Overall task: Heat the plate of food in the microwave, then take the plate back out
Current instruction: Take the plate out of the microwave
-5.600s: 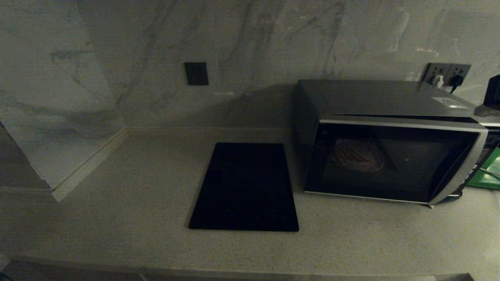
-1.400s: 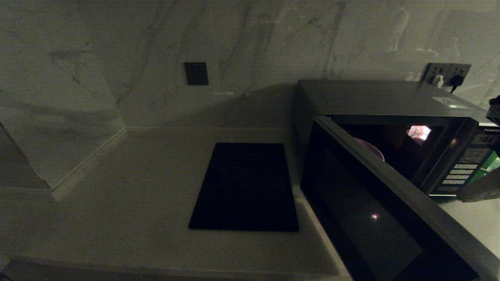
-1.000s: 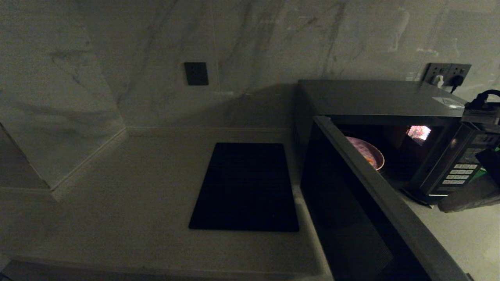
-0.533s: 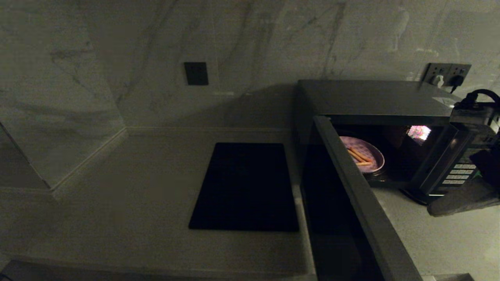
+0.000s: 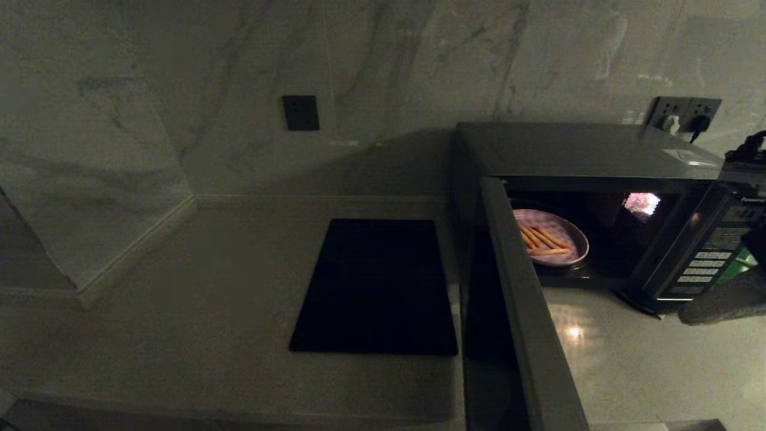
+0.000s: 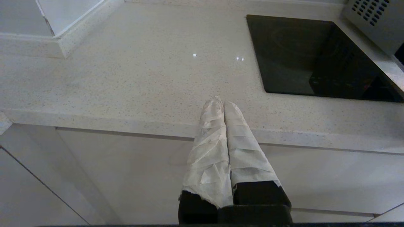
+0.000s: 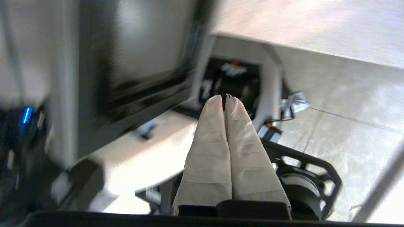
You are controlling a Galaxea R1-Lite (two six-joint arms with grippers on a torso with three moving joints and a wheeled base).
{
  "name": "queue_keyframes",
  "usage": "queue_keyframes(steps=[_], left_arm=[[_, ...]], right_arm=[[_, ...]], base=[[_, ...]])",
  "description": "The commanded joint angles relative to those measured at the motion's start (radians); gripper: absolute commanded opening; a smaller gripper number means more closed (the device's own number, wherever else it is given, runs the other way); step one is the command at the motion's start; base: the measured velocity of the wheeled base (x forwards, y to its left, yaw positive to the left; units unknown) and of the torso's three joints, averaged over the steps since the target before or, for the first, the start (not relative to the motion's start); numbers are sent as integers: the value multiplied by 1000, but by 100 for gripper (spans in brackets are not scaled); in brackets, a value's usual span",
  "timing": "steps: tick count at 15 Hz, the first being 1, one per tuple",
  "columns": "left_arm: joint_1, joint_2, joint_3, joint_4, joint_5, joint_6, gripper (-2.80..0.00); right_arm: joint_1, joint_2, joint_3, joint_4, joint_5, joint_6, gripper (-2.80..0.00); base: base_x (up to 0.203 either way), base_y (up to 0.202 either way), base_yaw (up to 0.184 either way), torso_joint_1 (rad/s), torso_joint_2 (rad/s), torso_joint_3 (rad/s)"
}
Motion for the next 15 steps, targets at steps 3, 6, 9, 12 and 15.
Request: queue_keyframes(steps=[3,6,9,12,15], left_arm=[[0,1,0,0,1,0,-280],[0,0,0,0,1,0,-280],[0,0,0,0,1,0,-280],[0,1,0,0,1,0,-280],[0,2,0,0,1,0,-280]], right_arm=[[-104,-77,-6,5,-206,145,-280],[-149,-105,-5,-47,-438,357,-280],[-193,-108,-16,-53,-518,469,-280],[-218,-108,-28,42,-516,473,-280],[-297,-102,-64,54,-530,470,-280]], base=[[0,0,0,0,0,0],[0,0,0,0,0,0],[0,0,0,0,0,0],[0,0,0,0,0,0],[0,0,0,0,0,0]])
